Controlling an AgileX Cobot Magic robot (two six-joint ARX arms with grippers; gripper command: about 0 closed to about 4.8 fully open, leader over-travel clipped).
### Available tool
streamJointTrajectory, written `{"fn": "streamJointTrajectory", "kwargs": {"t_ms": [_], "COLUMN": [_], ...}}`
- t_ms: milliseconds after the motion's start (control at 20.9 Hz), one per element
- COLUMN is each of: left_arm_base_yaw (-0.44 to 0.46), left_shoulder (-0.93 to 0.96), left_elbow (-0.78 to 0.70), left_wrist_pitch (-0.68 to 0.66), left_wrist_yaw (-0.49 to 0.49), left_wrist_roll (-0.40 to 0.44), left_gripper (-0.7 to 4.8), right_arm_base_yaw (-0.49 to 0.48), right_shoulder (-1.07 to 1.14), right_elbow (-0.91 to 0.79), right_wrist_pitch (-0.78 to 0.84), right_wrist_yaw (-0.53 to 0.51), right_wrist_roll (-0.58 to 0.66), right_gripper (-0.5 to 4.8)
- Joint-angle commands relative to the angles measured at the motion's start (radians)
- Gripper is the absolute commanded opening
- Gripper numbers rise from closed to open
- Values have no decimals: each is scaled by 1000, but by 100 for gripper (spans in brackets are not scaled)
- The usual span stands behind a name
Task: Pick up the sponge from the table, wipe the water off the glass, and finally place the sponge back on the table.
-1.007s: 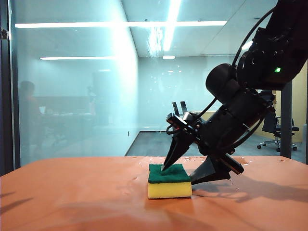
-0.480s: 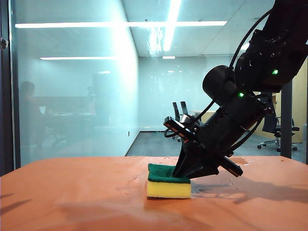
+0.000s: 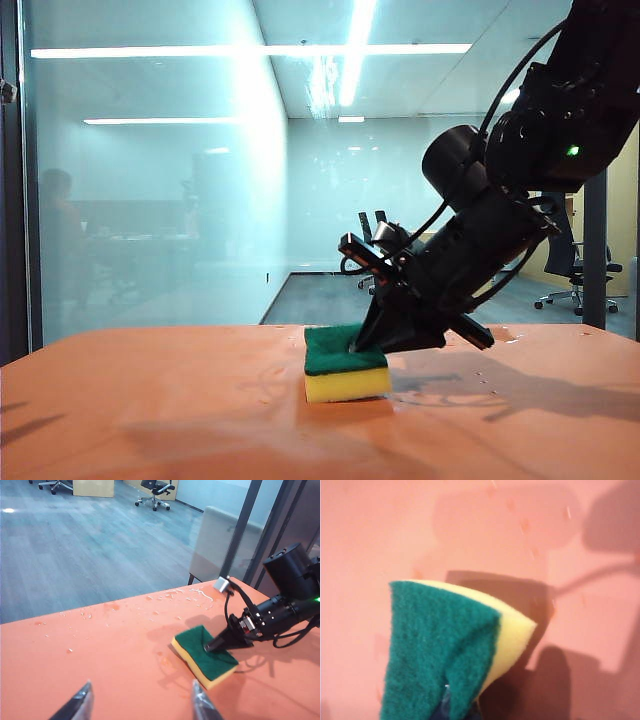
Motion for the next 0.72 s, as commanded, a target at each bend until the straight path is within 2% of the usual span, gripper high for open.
{"fn": "streamJointTrajectory", "kwargs": {"t_ms": [48, 144, 480, 623, 719], "left_arm_base_yaw": [0, 0, 0, 0, 0], "left_shoulder": [0, 0, 0, 0, 0], "left_elbow": [4, 4, 4, 4, 4], "left_wrist_pitch": [6, 7, 10, 10, 10], "left_wrist_yaw": [1, 1, -40, -40, -40], "left_wrist_roll": [5, 5, 5, 5, 5], "left_gripper": [251, 251, 250, 251, 251], "right_arm_base_yaw": [-2, -2, -6, -10, -21], "right_shoulder": [-13, -29, -53, -53, -52], "right_elbow": [11, 34, 160, 206, 224], "right_wrist_pitch": [46, 46, 47, 91, 137], "right_wrist_yaw": [0, 5, 120, 190, 193], "right_wrist_roll": [-20, -46, -208, -257, -270], "right_gripper": [-9, -9, -9, -9, -9]}}
